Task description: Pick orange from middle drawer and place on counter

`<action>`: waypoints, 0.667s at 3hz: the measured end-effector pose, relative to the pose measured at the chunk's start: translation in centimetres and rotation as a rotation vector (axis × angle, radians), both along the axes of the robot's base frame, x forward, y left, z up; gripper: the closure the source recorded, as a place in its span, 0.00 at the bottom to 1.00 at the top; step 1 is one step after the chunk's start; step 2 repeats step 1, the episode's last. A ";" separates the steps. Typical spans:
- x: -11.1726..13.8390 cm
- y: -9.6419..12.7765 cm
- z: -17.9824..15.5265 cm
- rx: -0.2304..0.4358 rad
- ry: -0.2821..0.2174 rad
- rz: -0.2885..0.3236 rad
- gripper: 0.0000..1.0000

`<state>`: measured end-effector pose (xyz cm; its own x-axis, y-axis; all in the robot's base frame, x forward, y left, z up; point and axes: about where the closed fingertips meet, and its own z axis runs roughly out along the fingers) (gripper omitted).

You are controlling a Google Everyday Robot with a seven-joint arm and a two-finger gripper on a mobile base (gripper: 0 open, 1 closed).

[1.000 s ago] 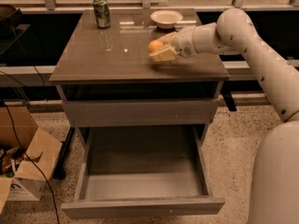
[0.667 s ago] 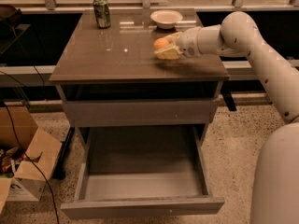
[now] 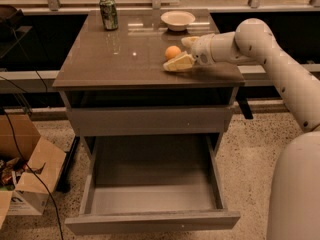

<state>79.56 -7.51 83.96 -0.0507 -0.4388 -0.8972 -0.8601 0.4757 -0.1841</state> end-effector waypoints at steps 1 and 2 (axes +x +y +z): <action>0.0 0.0 0.0 0.000 0.000 0.000 0.00; 0.0 0.0 0.0 0.000 0.000 0.000 0.00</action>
Offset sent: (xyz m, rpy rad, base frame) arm 0.0000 0.0000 0.0000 0.0000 0.0000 0.0000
